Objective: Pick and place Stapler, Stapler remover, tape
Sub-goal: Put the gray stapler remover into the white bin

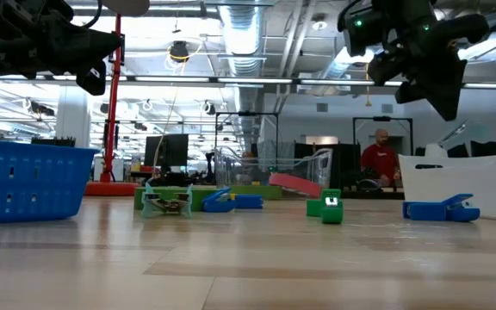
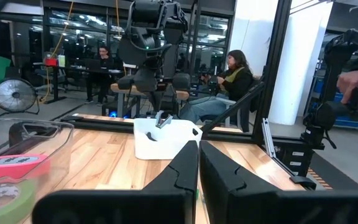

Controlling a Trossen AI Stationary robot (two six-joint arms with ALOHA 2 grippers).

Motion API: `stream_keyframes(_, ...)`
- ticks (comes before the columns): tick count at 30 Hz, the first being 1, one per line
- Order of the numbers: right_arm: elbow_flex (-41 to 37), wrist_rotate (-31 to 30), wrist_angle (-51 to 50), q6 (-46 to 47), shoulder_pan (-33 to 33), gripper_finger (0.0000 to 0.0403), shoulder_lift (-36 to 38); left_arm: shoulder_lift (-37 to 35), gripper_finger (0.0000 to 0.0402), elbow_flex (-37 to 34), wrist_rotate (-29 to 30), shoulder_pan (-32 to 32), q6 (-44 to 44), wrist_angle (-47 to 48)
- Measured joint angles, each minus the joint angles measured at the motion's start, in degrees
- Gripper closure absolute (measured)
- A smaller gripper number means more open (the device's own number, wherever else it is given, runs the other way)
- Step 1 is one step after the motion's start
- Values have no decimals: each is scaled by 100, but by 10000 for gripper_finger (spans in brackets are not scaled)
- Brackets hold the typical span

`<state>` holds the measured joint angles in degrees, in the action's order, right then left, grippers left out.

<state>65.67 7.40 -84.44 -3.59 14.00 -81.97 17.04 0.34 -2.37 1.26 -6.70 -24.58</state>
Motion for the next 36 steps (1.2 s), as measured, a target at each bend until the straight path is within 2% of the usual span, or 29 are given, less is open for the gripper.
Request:
stream_keyframes(3, 0, 3, -19, 3, -81, 403, 0, 0, 394, 0, 0, 0, -1, 1)
stream_keyframes(12, 1, 22, -149, 135, -949, 403, 140, 0, 394, 0, 0, 0, 0, 0)
stream_keyframes(21, -26, 24, -212, 302, -1250, 403, 59, 0, 394, 0, 0, 0, 0, 2)
stream_keyframes(36, -127, 2, 33, 230, -1237, 403, -1081, -1, 394, 0, 1, 0, -1, 2)
